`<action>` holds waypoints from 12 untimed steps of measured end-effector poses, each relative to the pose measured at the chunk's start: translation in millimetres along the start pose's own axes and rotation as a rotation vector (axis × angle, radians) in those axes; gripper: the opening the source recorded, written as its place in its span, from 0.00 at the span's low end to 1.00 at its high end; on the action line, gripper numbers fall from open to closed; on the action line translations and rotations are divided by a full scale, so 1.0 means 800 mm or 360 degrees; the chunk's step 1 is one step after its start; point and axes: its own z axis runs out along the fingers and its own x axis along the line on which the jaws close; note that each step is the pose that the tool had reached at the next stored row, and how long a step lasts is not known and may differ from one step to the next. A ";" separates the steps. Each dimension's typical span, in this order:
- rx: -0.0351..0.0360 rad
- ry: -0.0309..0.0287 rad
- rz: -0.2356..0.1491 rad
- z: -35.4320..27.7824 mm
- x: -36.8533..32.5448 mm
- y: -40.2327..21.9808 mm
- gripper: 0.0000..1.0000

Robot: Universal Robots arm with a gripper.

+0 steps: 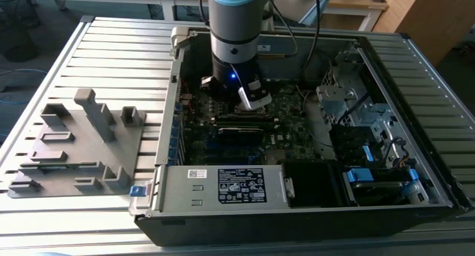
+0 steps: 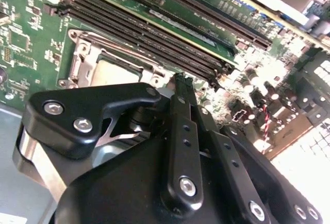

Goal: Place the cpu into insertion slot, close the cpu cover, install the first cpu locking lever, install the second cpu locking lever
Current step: 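Install the second cpu locking lever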

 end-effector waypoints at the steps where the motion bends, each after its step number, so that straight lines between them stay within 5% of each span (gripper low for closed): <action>1: 0.0000 -0.00003 0.0002 0.0001 -0.0015 0.0001 0.11; 12: 0.0001 -0.00015 0.0011 0.0026 -0.0177 0.0053 0.11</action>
